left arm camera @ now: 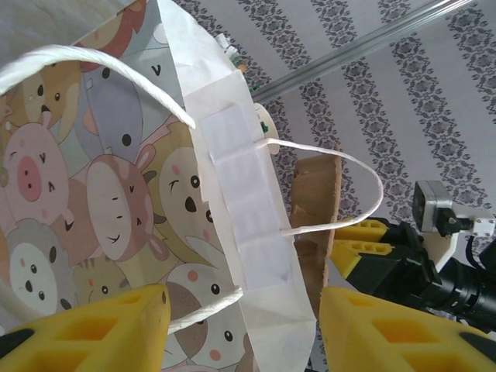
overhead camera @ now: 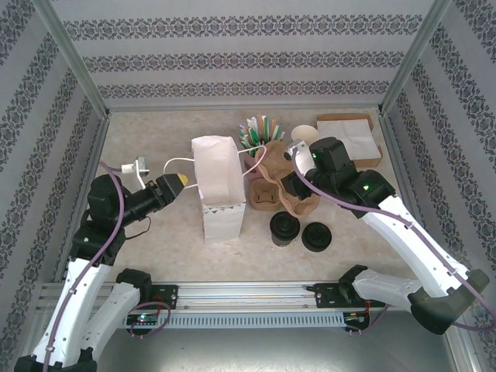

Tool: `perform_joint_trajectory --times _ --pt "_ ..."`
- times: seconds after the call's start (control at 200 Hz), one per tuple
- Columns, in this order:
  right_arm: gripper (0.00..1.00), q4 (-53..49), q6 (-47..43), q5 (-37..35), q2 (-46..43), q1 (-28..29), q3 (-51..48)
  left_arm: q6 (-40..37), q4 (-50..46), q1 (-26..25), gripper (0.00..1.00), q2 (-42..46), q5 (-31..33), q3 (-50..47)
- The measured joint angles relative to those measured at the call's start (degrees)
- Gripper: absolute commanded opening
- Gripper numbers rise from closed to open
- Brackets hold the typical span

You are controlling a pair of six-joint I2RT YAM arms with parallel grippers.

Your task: Pack the takeout coffee

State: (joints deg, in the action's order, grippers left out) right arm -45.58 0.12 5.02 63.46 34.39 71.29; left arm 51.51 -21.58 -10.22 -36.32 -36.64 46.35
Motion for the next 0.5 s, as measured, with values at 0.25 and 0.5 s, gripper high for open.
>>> perform_joint_trajectory --times 0.25,0.5 --pt "0.28 0.0 6.3 -3.0 0.6 0.0 1.6 -7.4 -10.6 -0.7 0.63 -1.0 9.8 9.4" --pt "0.29 0.0 8.8 -4.0 0.6 0.0 1.6 -19.5 -21.3 -0.7 0.66 -2.9 17.9 21.4"
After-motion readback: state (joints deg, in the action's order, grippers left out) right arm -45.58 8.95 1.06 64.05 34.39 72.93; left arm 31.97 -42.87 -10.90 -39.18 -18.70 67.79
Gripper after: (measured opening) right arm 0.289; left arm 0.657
